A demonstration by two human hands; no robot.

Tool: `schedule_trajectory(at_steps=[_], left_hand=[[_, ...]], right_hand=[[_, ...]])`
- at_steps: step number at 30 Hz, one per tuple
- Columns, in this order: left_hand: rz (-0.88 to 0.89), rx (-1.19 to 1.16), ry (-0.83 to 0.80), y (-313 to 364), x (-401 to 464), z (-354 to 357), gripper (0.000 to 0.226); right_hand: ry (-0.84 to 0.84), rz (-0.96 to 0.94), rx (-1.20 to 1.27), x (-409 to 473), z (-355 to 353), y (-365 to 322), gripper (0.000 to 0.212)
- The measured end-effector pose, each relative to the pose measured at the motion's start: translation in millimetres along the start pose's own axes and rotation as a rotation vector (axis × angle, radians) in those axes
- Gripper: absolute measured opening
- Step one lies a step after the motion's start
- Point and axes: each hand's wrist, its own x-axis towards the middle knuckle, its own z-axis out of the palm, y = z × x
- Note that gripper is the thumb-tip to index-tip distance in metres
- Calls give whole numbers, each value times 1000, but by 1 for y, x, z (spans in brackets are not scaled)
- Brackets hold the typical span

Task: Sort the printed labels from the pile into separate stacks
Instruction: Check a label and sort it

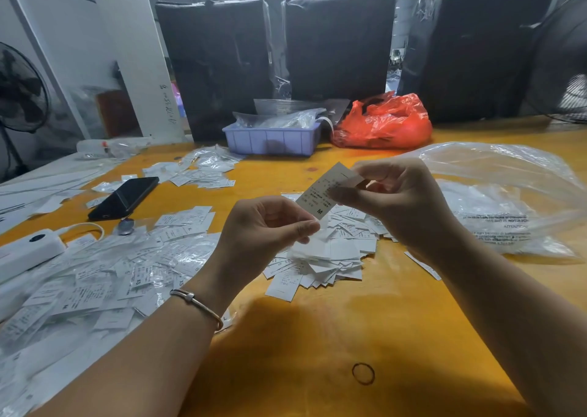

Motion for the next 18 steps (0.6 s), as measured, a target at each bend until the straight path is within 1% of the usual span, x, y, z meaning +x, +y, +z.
schedule_trajectory(at_steps=[5, 12, 15, 18], left_hand=[[11, 7, -21, -1, 0, 1, 24], [8, 5, -29, -1, 0, -1, 24], [1, 1, -42, -1, 0, -1, 27], [-7, 28, -60, -2, 1, 0, 25]], right_hand=[[22, -32, -47, 1, -1, 1, 10], [-23, -21, -95, 2, -2, 4, 6], [-49, -1, -103, 3, -3, 5, 7], [-93, 42, -133, 3, -5, 6, 8]])
